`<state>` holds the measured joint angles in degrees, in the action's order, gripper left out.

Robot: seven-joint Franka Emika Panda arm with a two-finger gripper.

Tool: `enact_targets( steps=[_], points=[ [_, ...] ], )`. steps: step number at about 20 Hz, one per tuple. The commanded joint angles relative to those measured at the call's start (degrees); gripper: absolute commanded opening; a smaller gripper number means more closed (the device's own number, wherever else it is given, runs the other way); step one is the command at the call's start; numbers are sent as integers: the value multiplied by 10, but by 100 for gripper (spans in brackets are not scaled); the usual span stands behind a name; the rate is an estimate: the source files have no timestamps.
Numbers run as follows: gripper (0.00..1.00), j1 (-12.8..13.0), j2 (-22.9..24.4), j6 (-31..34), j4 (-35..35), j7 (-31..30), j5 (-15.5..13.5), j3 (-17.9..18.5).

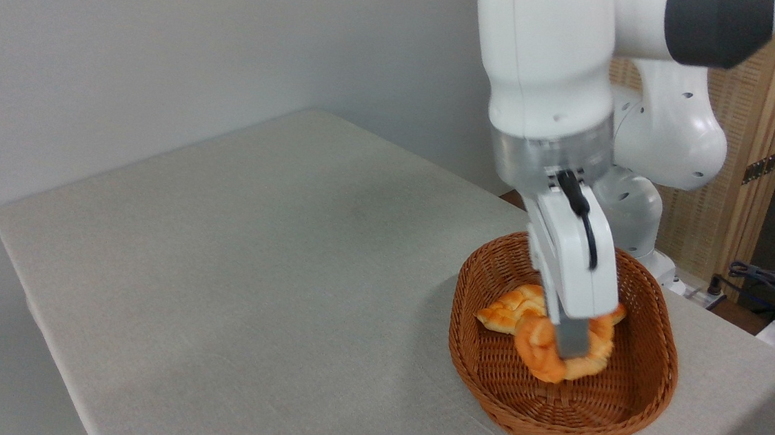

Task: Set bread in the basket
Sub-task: 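Lift the held roll and carry it over the wicker basket, then lower the roll into the basket beside the braided loaf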

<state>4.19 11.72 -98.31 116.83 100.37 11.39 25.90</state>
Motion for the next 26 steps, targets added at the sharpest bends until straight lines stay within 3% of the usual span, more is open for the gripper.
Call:
enact_targets(
  steps=[1,3,5,9,19,24,26],
  points=[
    [51,25,15,8,38,41,18,29],
    [69,26,15,7,53,41,17,30],
    [75,26,15,1,66,40,17,30],
    [99,28,14,0,67,36,-1,30],
    [100,35,11,0,60,33,-30,30],
    [100,38,8,-2,39,24,-62,29],
    [100,39,8,-2,14,-26,-95,25]
  ],
)
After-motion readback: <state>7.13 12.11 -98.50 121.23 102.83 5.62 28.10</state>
